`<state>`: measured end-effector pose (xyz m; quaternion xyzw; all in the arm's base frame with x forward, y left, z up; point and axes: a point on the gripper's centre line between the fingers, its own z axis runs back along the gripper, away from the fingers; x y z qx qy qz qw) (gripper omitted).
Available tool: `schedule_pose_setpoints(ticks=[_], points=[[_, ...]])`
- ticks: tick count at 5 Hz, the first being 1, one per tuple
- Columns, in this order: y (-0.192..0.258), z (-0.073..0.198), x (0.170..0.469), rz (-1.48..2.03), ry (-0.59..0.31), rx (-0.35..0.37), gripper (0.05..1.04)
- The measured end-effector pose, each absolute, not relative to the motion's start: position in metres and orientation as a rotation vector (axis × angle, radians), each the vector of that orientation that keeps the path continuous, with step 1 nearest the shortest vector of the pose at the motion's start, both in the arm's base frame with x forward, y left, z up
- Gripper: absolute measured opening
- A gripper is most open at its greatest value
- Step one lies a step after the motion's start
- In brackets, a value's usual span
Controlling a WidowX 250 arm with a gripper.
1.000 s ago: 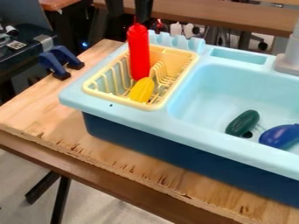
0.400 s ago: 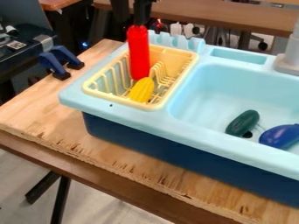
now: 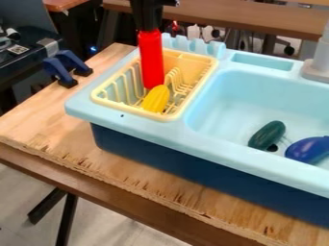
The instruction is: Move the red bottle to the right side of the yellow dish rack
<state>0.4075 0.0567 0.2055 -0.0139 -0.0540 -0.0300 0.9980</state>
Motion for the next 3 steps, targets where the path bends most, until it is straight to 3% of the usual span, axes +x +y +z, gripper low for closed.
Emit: schedule_pose_setpoints(ticks=[2, 3], points=[[0.055, 0.209, 0.4, -0.037, -0.125, -0.047, 0.139], [0.045, 0.236, 0.379, 0.029, -0.16, 0.019, 0.139]])
